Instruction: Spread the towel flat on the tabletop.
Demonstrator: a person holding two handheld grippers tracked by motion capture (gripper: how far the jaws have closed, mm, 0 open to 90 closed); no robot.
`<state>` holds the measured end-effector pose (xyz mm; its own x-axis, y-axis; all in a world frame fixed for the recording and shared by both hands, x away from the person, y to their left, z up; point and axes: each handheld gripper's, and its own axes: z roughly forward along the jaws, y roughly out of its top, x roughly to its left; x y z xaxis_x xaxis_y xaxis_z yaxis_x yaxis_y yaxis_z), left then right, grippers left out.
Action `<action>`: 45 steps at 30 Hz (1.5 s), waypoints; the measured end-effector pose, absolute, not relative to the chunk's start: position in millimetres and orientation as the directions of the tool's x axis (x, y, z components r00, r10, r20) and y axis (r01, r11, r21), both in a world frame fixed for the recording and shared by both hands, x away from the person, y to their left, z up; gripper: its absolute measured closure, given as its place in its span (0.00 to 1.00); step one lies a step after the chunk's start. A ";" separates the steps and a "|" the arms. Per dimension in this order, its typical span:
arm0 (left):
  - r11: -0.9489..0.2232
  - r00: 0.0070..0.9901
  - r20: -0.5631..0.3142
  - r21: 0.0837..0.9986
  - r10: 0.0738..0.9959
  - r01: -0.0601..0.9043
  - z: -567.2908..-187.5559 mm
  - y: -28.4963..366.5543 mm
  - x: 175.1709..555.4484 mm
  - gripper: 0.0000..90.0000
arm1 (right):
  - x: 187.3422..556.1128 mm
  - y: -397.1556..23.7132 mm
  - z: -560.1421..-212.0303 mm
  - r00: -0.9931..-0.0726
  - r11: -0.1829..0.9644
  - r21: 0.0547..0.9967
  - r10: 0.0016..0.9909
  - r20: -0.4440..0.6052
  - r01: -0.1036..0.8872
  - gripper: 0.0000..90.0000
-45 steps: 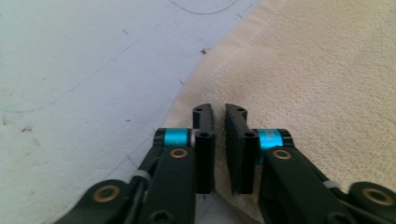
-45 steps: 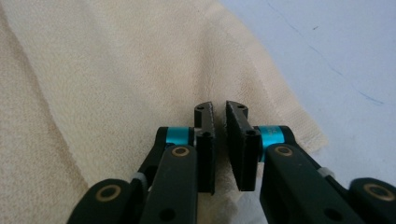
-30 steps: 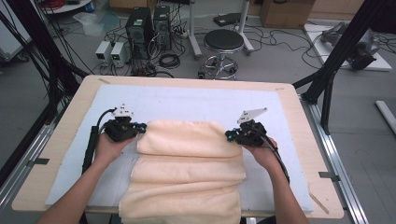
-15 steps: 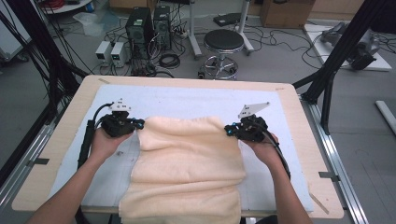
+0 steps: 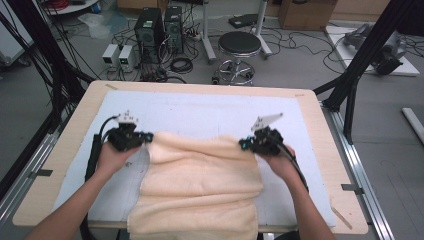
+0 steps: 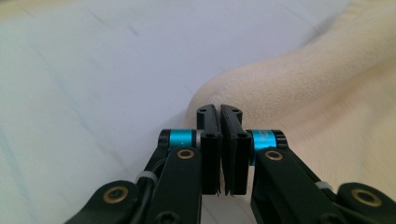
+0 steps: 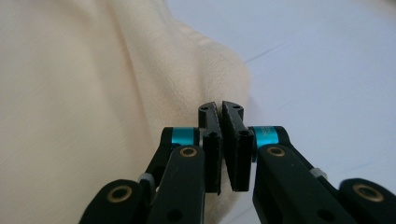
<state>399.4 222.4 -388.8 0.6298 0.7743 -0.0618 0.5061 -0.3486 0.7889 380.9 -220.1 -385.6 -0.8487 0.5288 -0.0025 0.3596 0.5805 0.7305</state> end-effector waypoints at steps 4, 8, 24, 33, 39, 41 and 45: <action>-0.351 0.518 0.048 0.789 0.854 0.504 -352.1 196.1 473.6 0.77 | 462.6 -220.4 -342.9 -0.750 0.522 0.756 0.659 -0.062 0.396 0.64; -0.379 0.558 0.035 0.769 0.829 0.515 -355.0 190.2 490.8 0.67 | 485.5 -217.6 -340.5 -0.730 0.490 0.753 0.683 -0.019 0.439 0.64; -0.417 0.695 -0.050 0.768 0.718 0.487 -400.8 203.5 412.0 0.61 | 404.6 -210.9 -395.9 -0.819 0.567 0.718 0.574 0.007 0.404 0.63; -0.488 0.700 -0.031 0.694 0.714 0.529 -424.1 203.9 377.4 0.63 | 364.2 -219.5 -402.9 -0.848 0.617 0.687 0.530 -0.004 0.383 0.59; -0.494 0.675 -0.002 0.680 0.737 0.541 -430.9 201.0 379.0 0.74 | 349.9 -227.2 -420.9 -0.844 0.616 0.668 0.536 0.033 0.417 0.58; -0.497 0.676 0.007 0.684 0.737 0.535 -431.0 198.5 378.6 0.83 | 349.3 -226.3 -425.7 -0.844 0.628 0.648 0.535 0.042 0.430 0.57; -0.503 0.674 0.021 0.682 0.739 0.530 -430.6 197.5 381.9 0.94 | 345.2 -221.4 -432.9 -0.844 0.622 0.659 0.536 0.036 0.423 0.56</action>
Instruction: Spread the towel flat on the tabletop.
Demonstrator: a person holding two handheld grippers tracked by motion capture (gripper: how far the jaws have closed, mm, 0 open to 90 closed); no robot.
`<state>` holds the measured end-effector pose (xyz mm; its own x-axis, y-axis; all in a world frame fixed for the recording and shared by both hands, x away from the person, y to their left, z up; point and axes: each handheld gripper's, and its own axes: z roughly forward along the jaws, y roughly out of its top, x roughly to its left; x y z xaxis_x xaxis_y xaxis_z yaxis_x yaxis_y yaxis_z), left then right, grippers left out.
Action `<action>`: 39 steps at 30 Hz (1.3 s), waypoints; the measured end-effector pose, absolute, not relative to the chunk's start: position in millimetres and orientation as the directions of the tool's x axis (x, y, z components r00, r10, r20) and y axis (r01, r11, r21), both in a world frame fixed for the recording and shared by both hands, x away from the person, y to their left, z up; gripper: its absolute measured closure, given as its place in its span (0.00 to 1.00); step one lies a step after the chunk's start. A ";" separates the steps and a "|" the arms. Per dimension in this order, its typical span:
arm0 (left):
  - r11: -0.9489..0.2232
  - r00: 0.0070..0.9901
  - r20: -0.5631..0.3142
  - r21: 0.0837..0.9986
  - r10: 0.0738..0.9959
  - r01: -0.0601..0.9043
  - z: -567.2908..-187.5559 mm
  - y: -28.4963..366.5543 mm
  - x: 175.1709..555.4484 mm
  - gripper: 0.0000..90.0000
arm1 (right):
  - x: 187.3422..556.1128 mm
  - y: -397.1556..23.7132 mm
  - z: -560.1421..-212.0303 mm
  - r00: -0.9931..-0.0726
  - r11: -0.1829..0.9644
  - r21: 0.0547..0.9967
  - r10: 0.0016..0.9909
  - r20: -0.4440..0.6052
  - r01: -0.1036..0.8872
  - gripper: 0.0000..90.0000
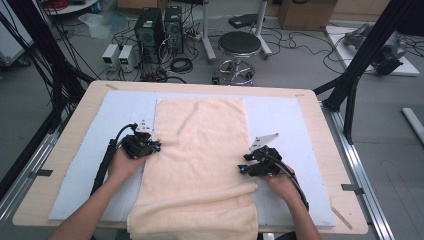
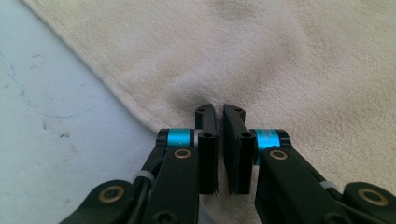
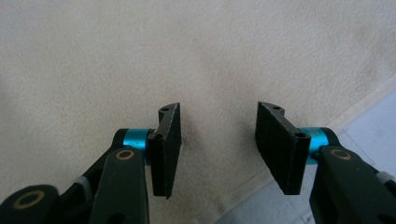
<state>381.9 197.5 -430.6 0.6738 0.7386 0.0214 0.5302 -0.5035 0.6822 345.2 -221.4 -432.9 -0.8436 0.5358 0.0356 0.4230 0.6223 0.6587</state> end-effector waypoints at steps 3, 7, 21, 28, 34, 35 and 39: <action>-0.496 0.655 0.034 0.683 0.755 0.536 -430.3 199.3 389.8 0.94 | 344.1 -220.0 -433.1 -0.838 0.616 0.659 0.544 0.039 0.431 0.56; -0.455 0.621 0.016 0.696 0.783 0.556 -432.0 201.6 402.1 0.94 | 340.2 -216.2 -434.1 -0.837 0.613 0.665 0.547 0.031 0.425 0.56; -0.406 0.663 -0.031 0.769 0.748 0.494 -399.7 217.4 379.0 0.76 | 323.6 -224.0 -414.2 -0.853 0.560 0.741 0.521 0.033 0.371 0.55; -0.432 0.737 -0.021 0.799 0.675 0.419 -389.7 219.3 332.8 0.70 | 301.8 -227.2 -396.4 -0.871 0.536 0.779 0.491 0.028 0.327 0.54; -0.427 0.783 -0.031 0.825 0.621 0.371 -392.3 217.4 292.5 0.67 | 274.5 -224.5 -387.3 -0.913 0.566 0.789 0.407 -0.015 0.239 0.60; -0.431 0.793 -0.029 0.827 0.609 0.361 -393.0 216.6 285.6 0.66 | 269.5 -223.9 -386.9 -0.920 0.570 0.790 0.391 -0.019 0.226 0.60; -0.466 0.823 -0.009 0.821 0.567 0.330 -398.1 211.5 264.7 0.64 | 254.6 -223.0 -392.1 -0.937 0.585 0.782 0.348 -0.002 0.216 0.61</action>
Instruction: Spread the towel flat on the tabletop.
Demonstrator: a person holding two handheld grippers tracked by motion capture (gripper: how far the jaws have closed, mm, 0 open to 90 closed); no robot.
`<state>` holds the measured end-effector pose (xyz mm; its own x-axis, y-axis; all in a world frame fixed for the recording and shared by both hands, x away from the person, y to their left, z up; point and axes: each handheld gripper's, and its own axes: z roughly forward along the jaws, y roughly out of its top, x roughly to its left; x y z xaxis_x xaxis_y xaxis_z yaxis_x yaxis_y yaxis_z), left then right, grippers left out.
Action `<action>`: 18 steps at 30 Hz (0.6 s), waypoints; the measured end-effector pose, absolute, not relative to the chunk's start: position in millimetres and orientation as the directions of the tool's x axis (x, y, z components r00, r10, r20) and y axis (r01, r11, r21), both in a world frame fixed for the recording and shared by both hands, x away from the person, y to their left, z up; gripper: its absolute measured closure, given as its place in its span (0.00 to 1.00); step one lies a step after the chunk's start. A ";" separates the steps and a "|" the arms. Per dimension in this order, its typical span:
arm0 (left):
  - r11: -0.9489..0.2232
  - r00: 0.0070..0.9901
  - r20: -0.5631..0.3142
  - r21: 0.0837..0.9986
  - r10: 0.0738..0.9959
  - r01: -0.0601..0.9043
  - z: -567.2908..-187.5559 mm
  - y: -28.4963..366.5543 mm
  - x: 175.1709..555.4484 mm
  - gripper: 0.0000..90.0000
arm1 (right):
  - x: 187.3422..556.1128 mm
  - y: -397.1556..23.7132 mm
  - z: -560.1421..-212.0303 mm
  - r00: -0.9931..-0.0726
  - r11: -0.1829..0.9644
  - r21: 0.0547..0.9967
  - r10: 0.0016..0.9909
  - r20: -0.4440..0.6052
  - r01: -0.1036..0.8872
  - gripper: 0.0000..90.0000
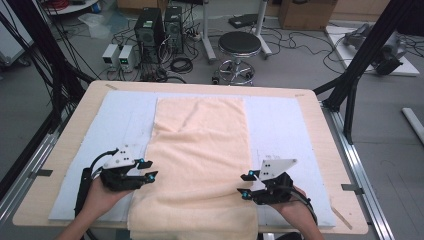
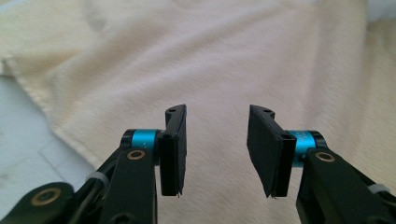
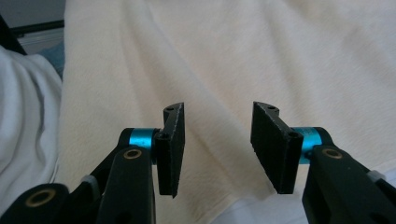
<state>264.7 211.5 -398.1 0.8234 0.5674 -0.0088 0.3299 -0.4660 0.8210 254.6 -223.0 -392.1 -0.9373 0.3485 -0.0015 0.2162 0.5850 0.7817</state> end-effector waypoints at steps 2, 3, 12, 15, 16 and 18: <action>-0.472 0.829 -0.014 0.816 0.559 0.332 -402.0 208.5 259.5 0.63 | 251.4 -222.2 -396.9 -0.935 0.595 0.768 0.355 0.012 0.236 0.61; -0.481 0.833 -0.012 0.812 0.552 0.331 -403.7 207.0 257.1 0.61 | 250.6 -221.5 -399.4 -0.933 0.596 0.764 0.361 0.020 0.247 0.61; -0.552 0.890 -0.032 0.774 0.455 0.310 -414.1 189.8 256.7 0.53 | 272.2 -205.0 -413.1 -0.919 0.656 0.704 0.394 -0.009 0.274 0.62; -0.565 0.908 -0.050 0.768 0.417 0.302 -416.4 186.2 257.2 0.53 | 282.2 -200.3 -418.9 -0.921 0.677 0.680 0.389 -0.004 0.282 0.64; -0.574 0.915 -0.058 0.762 0.400 0.300 -418.4 184.6 257.1 0.55 | 284.8 -199.3 -420.6 -0.923 0.682 0.674 0.384 -0.001 0.283 0.68; -0.614 0.928 -0.056 0.735 0.369 0.289 -422.4 182.4 258.0 0.64 | 287.0 -198.1 -420.9 -0.923 0.690 0.667 0.384 -0.008 0.281 0.78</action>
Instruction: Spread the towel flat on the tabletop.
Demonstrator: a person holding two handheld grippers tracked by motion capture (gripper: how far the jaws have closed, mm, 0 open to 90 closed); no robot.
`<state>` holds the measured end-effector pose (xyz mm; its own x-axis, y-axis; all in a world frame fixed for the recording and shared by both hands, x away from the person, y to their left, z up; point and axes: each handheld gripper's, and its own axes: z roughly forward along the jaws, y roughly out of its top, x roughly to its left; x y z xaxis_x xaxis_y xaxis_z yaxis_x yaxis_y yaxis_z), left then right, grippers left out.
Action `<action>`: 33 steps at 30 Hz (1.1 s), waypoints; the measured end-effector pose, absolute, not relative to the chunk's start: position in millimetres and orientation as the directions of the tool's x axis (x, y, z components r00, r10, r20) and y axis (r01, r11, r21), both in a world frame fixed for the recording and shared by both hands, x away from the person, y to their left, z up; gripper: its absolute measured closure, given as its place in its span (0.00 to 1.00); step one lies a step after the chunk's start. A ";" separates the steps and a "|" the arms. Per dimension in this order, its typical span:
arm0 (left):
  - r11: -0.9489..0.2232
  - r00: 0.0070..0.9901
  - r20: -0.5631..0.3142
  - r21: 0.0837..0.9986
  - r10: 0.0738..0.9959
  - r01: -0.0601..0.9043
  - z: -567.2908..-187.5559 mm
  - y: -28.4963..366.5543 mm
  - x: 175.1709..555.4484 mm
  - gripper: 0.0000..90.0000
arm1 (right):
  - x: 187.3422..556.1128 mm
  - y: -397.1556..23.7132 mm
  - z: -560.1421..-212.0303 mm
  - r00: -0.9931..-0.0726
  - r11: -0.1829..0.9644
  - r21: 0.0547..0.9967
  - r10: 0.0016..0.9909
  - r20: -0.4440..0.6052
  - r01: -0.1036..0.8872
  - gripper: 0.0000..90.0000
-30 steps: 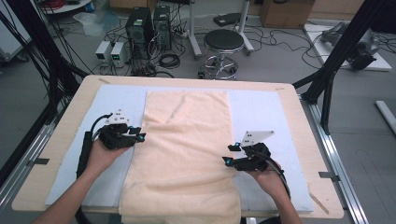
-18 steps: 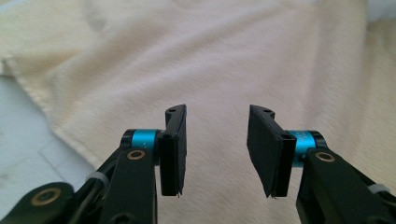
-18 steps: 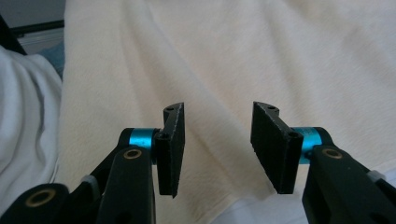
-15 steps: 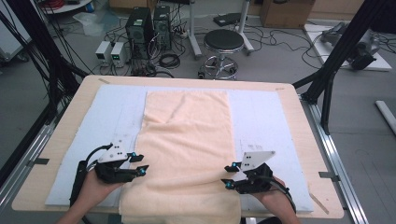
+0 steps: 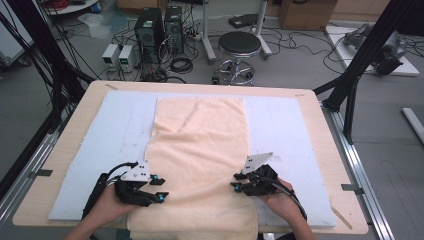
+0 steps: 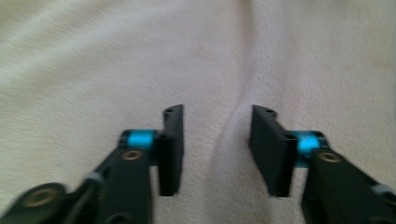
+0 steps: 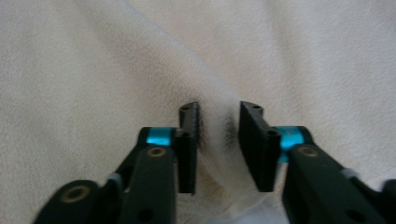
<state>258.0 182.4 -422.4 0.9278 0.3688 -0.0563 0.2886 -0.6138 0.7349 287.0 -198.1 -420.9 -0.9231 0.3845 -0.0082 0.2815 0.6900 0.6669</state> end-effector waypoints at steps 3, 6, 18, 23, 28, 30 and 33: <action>-0.640 0.925 -0.037 0.711 0.379 0.290 -426.3 179.0 261.2 0.80 | 291.7 -199.6 -419.1 -0.912 0.672 0.672 0.410 0.010 0.310 0.81; -0.626 0.907 -0.041 0.711 0.419 0.321 -427.1 176.8 268.4 0.82 | 296.2 -199.0 -422.6 -0.904 0.677 0.655 0.426 0.022 0.335 0.82; -0.534 0.885 -0.017 0.792 0.465 0.296 -403.2 194.3 254.6 0.67 | 269.6 -210.4 -393.8 -0.923 0.624 0.741 0.385 -0.018 0.247 0.68; -0.558 0.899 -0.019 0.779 0.437 0.287 -407.4 199.8 240.8 0.66 | 253.7 -211.6 -402.9 -0.945 0.661 0.718 0.327 -0.014 0.218 0.68; -0.612 0.913 -0.036 0.731 0.406 0.301 -419.9 196.9 236.0 0.60 | 252.7 -208.8 -422.4 -0.950 0.698 0.677 0.311 0.007 0.234 0.69; -0.657 0.922 -0.031 0.692 0.386 0.299 -426.9 193.1 236.6 0.66 | 254.3 -204.1 -428.6 -0.956 0.726 0.649 0.293 0.007 0.228 0.75; -0.679 0.925 -0.023 0.672 0.379 0.295 -428.3 190.3 237.4 0.80 | 254.7 -203.0 -431.6 -0.955 0.715 0.653 0.295 0.042 0.249 0.94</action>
